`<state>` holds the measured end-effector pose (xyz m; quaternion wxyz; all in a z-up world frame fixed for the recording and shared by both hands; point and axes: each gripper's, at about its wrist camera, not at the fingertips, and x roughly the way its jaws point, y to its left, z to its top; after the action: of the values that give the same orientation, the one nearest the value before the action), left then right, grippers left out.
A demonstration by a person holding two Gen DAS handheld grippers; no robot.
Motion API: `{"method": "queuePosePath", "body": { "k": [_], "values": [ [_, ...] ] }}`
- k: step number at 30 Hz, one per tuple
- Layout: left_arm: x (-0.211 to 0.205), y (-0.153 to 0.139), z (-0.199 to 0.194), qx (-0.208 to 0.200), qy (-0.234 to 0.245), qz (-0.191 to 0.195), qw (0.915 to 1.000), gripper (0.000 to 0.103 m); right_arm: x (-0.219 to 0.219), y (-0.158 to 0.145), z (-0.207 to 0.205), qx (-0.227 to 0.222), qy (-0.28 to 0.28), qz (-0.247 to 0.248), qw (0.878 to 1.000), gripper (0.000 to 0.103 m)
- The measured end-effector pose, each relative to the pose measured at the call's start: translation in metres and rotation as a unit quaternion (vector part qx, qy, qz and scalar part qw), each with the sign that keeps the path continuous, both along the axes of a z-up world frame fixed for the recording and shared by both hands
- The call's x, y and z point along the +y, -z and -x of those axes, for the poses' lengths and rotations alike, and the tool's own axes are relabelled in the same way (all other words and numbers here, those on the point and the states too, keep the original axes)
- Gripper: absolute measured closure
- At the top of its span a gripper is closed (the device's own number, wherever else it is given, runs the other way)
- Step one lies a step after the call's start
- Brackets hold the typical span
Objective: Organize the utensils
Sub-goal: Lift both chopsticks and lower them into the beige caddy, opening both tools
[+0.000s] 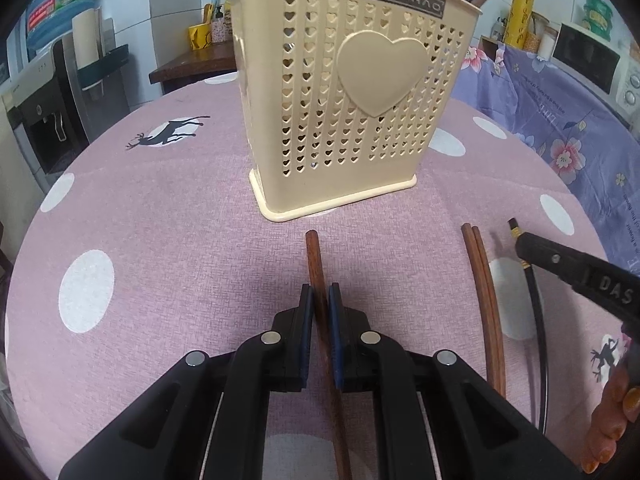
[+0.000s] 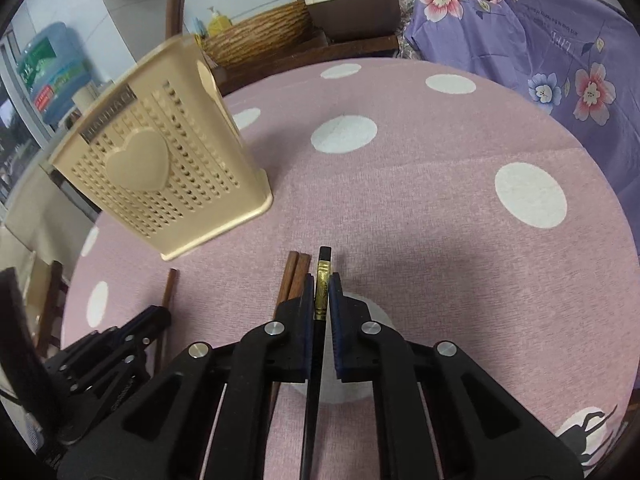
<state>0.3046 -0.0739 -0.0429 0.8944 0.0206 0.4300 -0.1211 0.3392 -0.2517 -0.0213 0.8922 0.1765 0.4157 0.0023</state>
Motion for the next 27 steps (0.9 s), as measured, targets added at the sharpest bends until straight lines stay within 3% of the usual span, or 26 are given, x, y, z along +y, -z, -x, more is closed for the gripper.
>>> {"method": "queuePosePath", "body": {
  "k": [5,13,20,27],
  "values": [
    [0.008,-0.023,0.009,-0.020,0.000,0.029,0.9994,0.094,-0.011,-0.021,0.013,-0.026,-0.012,-0.028,0.999,0.095],
    [0.034,-0.084,0.036,-0.083,-0.003,0.071,0.9940,0.095,-0.032,-0.068,0.040,-0.078,-0.033,-0.053,0.995,0.095],
    [0.057,-0.121,0.059,-0.132,-0.012,0.093,0.9869,0.095,-0.045,-0.121,0.076,-0.147,-0.035,-0.034,0.988,0.095],
    [0.064,-0.137,0.070,-0.154,-0.015,0.099,0.9830,0.095,-0.047,-0.139,0.090,-0.168,-0.044,-0.023,0.984,0.095]
  ]
}}
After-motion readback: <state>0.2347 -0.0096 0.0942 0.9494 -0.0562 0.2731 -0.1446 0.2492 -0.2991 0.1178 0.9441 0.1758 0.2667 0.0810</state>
